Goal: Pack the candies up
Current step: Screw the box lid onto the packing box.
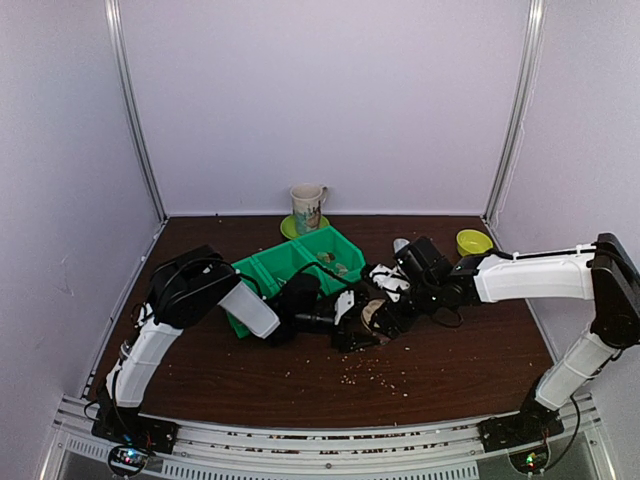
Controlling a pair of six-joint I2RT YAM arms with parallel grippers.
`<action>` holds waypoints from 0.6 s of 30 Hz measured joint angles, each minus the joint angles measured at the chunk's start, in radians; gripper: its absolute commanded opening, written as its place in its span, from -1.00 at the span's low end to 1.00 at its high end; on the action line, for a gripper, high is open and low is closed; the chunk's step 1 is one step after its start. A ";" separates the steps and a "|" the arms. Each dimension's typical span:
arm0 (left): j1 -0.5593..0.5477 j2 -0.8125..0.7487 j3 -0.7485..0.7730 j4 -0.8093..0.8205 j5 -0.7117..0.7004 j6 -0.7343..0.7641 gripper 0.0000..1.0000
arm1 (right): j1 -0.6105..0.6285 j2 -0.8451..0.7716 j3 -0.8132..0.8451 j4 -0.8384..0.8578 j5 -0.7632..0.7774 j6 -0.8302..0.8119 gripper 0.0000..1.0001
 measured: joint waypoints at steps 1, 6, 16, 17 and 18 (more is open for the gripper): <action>0.000 0.000 0.002 -0.001 -0.011 -0.002 0.42 | 0.000 0.004 0.002 0.004 0.011 0.029 0.59; 0.005 0.000 0.004 0.002 -0.068 -0.005 0.42 | 0.010 0.056 0.055 0.000 0.077 0.146 0.61; 0.010 -0.002 0.004 0.002 -0.103 -0.006 0.42 | 0.046 0.091 0.084 -0.002 0.183 0.225 0.83; 0.010 -0.002 0.004 0.002 -0.105 -0.007 0.42 | 0.048 0.091 0.084 -0.002 0.187 0.230 0.89; 0.009 -0.002 0.004 0.002 -0.107 -0.007 0.42 | 0.050 0.091 0.084 -0.002 0.188 0.234 0.98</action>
